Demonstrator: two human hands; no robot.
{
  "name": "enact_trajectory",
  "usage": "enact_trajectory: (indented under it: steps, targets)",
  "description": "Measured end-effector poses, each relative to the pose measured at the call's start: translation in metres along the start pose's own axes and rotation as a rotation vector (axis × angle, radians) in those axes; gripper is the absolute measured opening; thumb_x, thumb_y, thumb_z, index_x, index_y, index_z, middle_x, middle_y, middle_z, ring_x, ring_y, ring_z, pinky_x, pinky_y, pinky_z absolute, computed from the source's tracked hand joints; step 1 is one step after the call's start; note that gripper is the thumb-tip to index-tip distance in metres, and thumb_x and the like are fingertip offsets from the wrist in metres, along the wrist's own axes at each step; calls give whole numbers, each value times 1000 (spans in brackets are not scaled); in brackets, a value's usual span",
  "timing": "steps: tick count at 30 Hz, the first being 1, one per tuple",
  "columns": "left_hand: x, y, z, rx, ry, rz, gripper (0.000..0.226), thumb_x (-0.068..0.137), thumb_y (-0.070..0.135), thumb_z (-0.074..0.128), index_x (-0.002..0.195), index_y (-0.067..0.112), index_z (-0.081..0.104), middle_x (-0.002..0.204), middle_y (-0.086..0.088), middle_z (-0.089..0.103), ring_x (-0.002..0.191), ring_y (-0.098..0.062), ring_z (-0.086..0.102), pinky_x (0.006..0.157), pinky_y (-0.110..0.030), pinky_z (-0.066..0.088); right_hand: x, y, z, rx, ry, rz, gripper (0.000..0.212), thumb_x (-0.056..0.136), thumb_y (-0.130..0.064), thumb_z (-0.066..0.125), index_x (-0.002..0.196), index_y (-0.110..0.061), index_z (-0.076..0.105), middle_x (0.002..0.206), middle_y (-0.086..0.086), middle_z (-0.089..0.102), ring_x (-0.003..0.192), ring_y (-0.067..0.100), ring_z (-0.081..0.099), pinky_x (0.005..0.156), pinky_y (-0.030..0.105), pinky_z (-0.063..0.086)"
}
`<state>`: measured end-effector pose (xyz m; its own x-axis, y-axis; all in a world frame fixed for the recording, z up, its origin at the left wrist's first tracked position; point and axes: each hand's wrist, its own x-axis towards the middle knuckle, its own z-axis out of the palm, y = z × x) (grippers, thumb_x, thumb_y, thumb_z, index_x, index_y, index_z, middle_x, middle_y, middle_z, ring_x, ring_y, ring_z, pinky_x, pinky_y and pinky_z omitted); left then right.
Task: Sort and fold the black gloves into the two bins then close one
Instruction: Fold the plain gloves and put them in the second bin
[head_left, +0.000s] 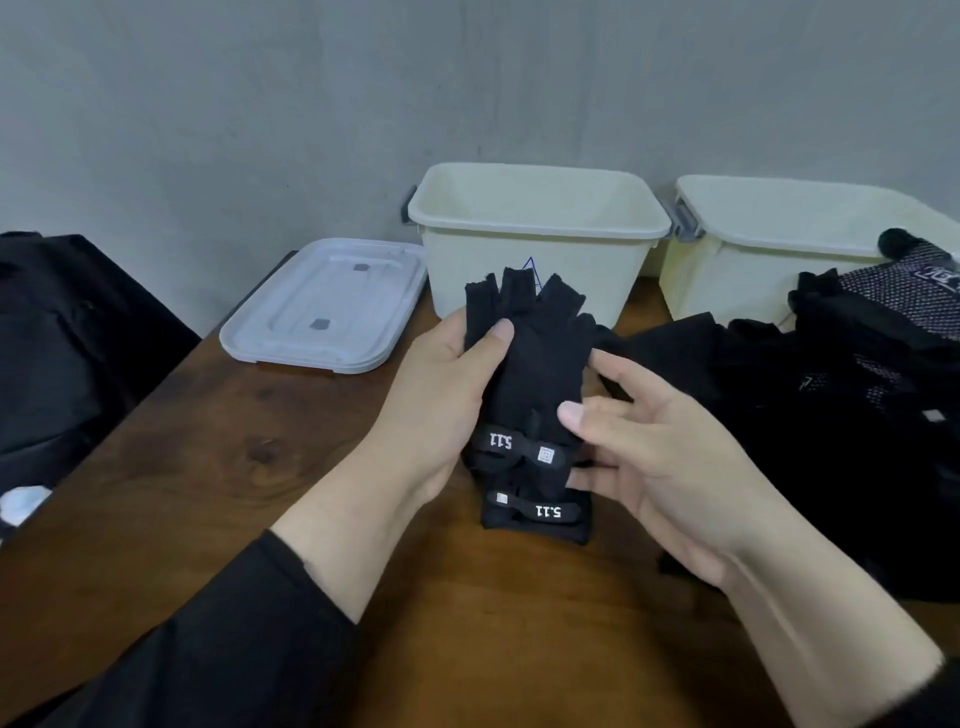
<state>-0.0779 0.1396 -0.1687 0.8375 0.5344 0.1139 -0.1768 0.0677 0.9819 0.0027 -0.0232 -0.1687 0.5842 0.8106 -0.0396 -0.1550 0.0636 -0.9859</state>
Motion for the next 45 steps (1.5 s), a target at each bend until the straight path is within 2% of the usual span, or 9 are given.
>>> enact_trajectory:
  steps: [6, 13, 19, 27, 31, 34, 38, 42, 45]
  targets:
    - [8, -17, -11, 64, -22, -62, 52, 102, 15, 60, 150, 24, 44, 123, -2, 72, 116, -22, 68, 102, -51, 53, 14, 13, -5, 76, 285, -117, 50, 99, 5, 53, 141, -23, 53, 112, 10, 75, 106, 25, 73, 92, 45, 56]
    - [6, -22, -17, -46, -185, -265, 91, 94, -1, 65, 160, 35, 15, 121, -16, 71, 119, -36, 65, 94, -50, 57, 27, 20, -13, 86, 327, -98, 51, 101, 4, 50, 143, -26, 52, 113, 3, 75, 103, 24, 74, 80, 39, 59]
    - [9, -9, -20, -4, -68, -14, 71, 93, -14, 56, 153, 21, 40, 146, 2, 57, 126, -9, 60, 103, -32, 52, 33, 13, -10, 31, 313, -167, 45, 98, 9, 51, 128, -21, 65, 125, 2, 70, 114, 18, 69, 94, 36, 57]
    - [11, 2, -24, -260, -97, 16, 54, 103, 2, 49, 152, 20, 36, 138, -14, 62, 126, -32, 61, 86, -39, 58, 57, -12, -3, 147, 261, -170, 29, 98, -2, 59, 126, -7, 62, 123, 20, 69, 110, 27, 71, 93, 41, 58]
    - [9, -6, -23, -231, -31, -35, 61, 96, -13, 50, 150, 13, 40, 130, -13, 68, 115, -29, 69, 84, -36, 59, 47, 6, -4, -295, 347, -170, 37, 95, -23, 70, 130, -21, 63, 127, -3, 68, 110, 9, 69, 91, 40, 60]
    - [7, -13, -20, -164, -13, -55, 70, 94, -16, 51, 153, 18, 36, 131, -6, 68, 116, -26, 68, 93, -44, 58, 29, 15, -4, -779, 250, -288, 54, 86, -46, 75, 136, -40, 57, 155, -25, 37, 134, -8, 45, 107, 32, 48]
    - [3, -15, -15, -141, -59, -65, 72, 96, -12, 53, 155, 25, 34, 139, -1, 63, 119, -20, 66, 100, -47, 54, 27, 33, 2, -1097, 235, -452, 59, 87, -24, 77, 141, -27, 55, 155, -15, 40, 141, -1, 38, 114, 27, 39]
    - [1, -9, -11, -127, -1, -21, 47, 105, 7, 49, 146, 28, 47, 136, 0, 64, 109, -24, 71, 93, -42, 58, 28, 24, 0, -811, 438, -480, 14, 100, -20, 61, 110, -23, 69, 100, -8, 71, 90, 10, 69, 78, 32, 60]
    - [5, -7, -16, 86, 210, 74, 33, 105, 15, 50, 132, 32, 59, 116, 7, 74, 102, -14, 72, 95, -38, 57, 32, 1, -3, -312, 477, -326, 18, 105, -19, 54, 102, -19, 72, 92, -5, 75, 80, 12, 71, 62, 34, 61]
